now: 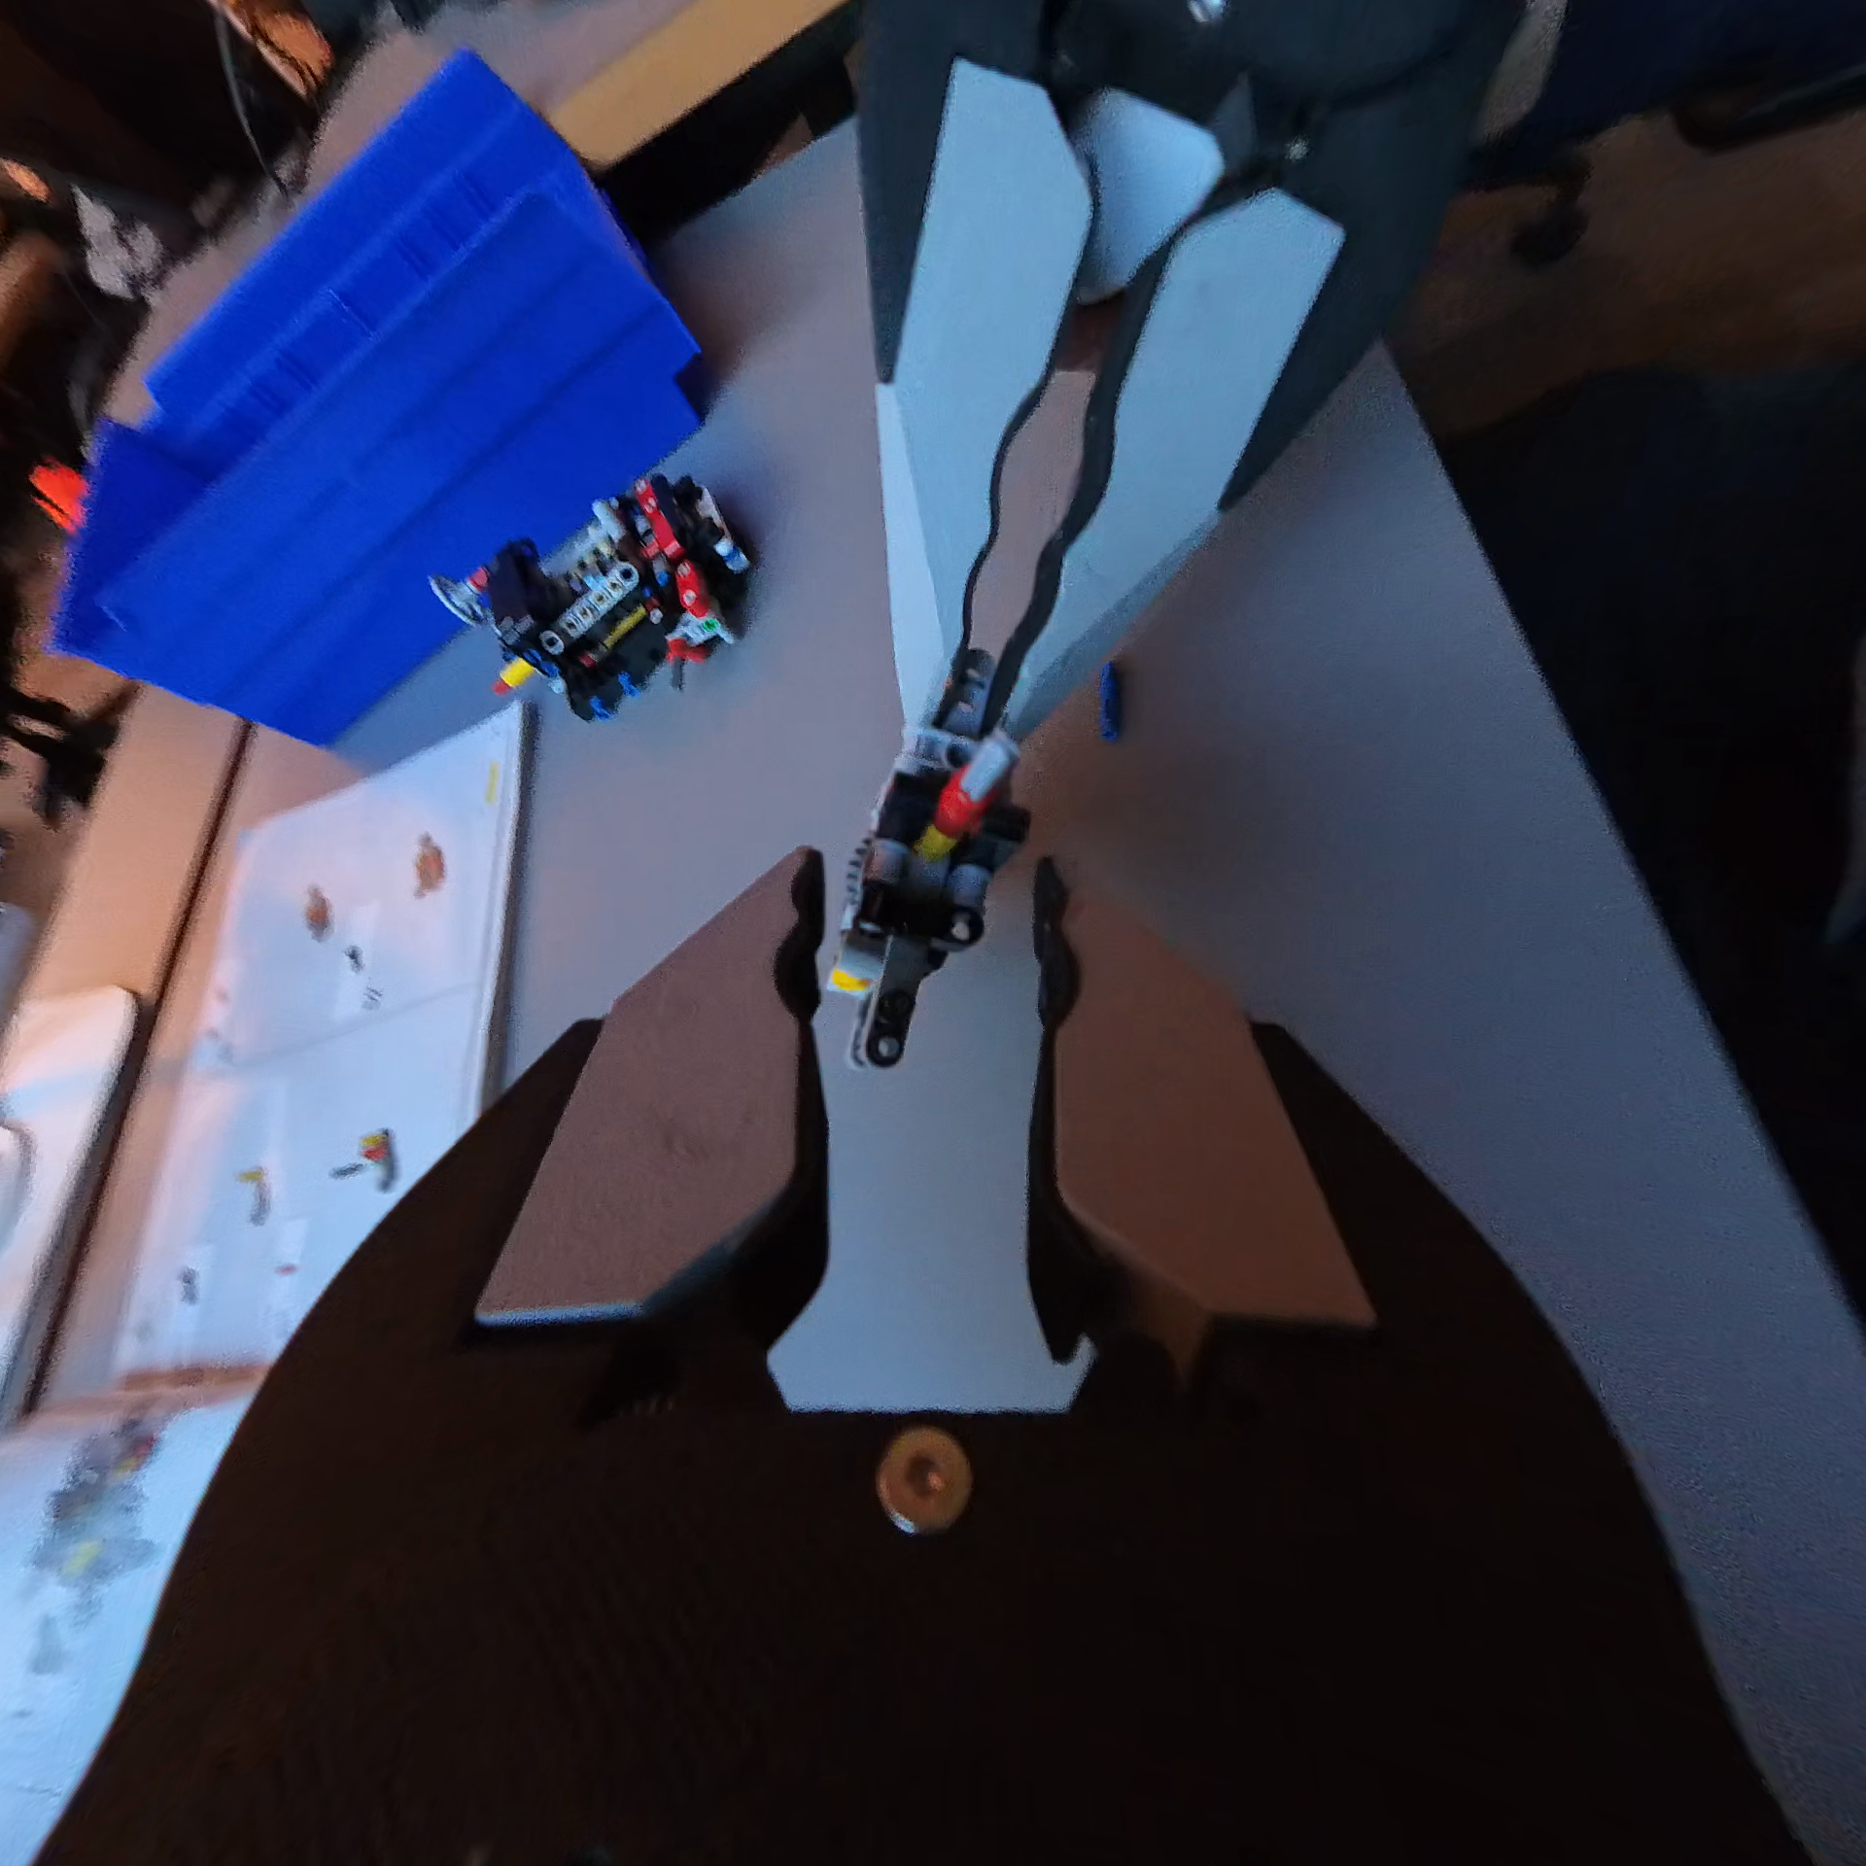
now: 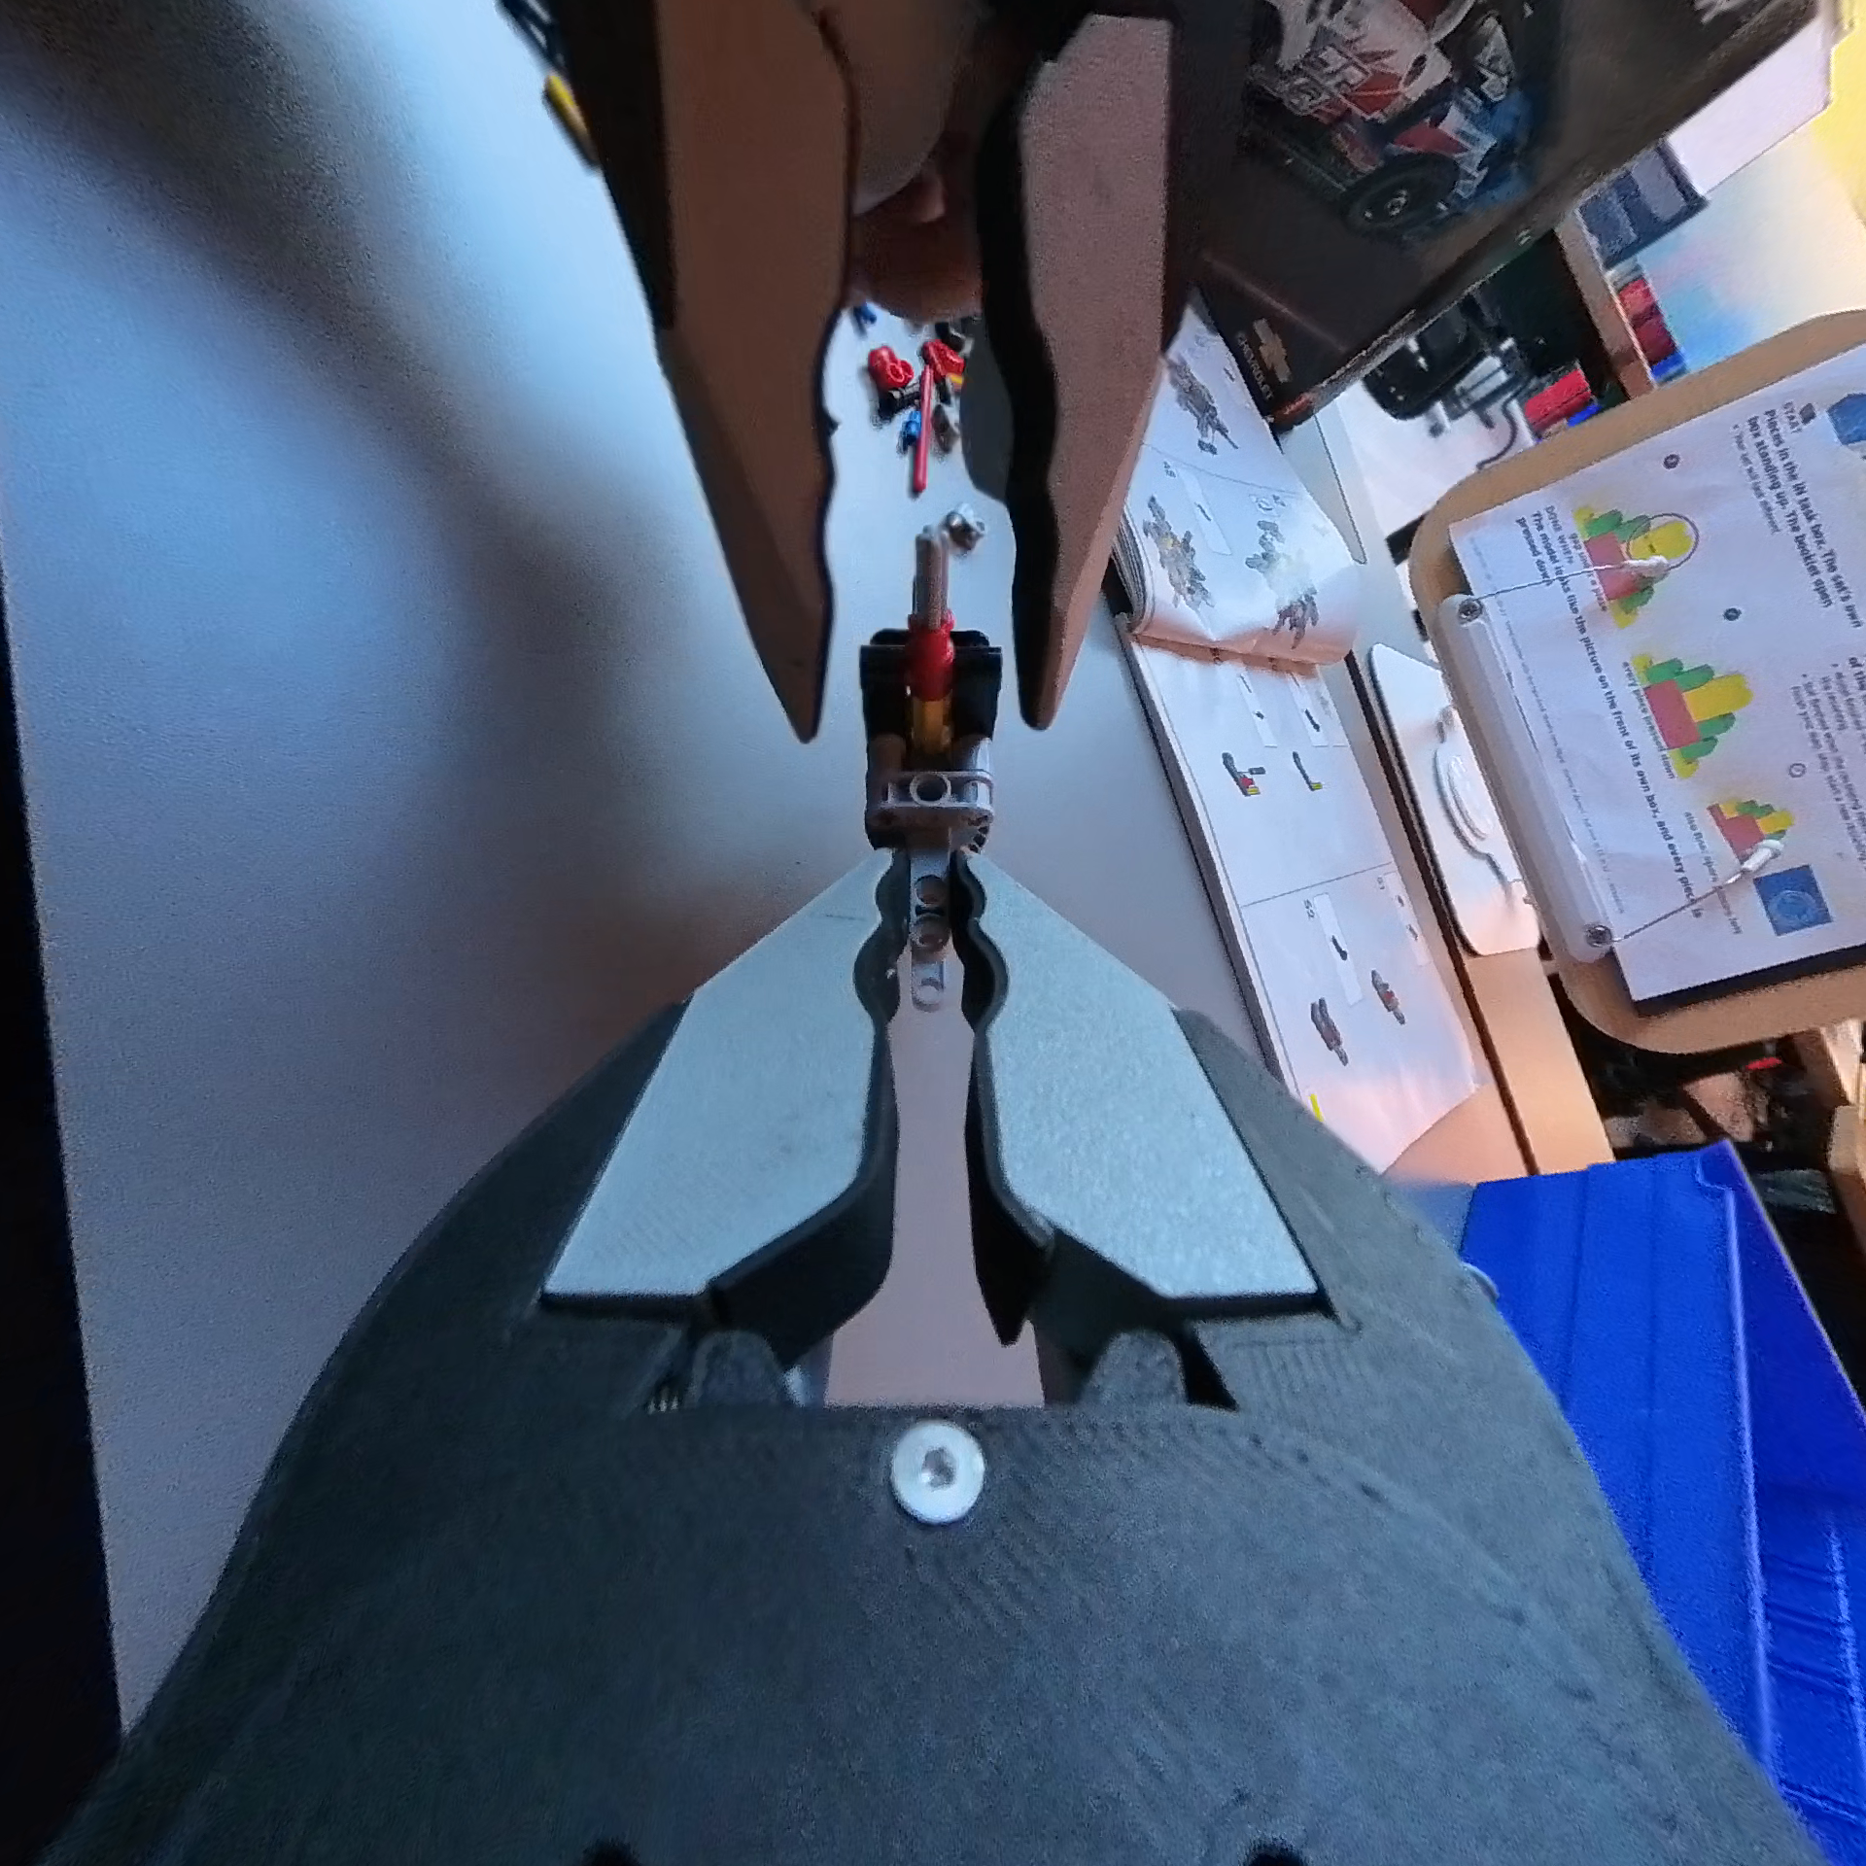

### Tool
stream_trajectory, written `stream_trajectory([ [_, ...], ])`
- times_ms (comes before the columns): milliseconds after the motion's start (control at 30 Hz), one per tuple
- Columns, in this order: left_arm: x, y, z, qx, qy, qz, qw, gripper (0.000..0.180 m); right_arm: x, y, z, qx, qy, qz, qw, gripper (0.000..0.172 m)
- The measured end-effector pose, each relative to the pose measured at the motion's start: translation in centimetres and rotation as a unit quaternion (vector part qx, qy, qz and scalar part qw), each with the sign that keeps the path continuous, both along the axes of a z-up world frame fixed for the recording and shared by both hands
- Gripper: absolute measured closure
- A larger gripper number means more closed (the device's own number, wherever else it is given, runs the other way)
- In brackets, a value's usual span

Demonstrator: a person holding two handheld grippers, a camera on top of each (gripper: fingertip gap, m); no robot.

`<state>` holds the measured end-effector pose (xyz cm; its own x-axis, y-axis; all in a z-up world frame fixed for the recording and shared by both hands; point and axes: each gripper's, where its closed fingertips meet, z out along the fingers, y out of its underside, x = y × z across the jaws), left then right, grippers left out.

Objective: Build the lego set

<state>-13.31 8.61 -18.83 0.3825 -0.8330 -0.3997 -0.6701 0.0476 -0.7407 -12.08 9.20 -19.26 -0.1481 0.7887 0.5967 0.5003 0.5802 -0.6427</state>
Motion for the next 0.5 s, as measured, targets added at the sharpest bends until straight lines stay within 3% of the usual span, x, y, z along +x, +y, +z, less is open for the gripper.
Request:
stream_trajectory([
  [100,-0.6,0.7,-0.2,0.073,0.043,-0.003,0.996,0.138,0.3,0.1,0.6,-0.015,0.013,0.005,1.000,0.167],
  [200,0.1,0.7,0.2,0.130,0.053,-0.021,0.990,0.154,0.2,-0.4,1.0,-0.039,0.027,0.024,0.999,0.168],
  [500,1.5,-0.4,1.7,0.075,-0.068,-0.061,0.993,0.155,0.5,-1.2,2.0,-0.072,0.063,0.062,0.994,0.167],
])
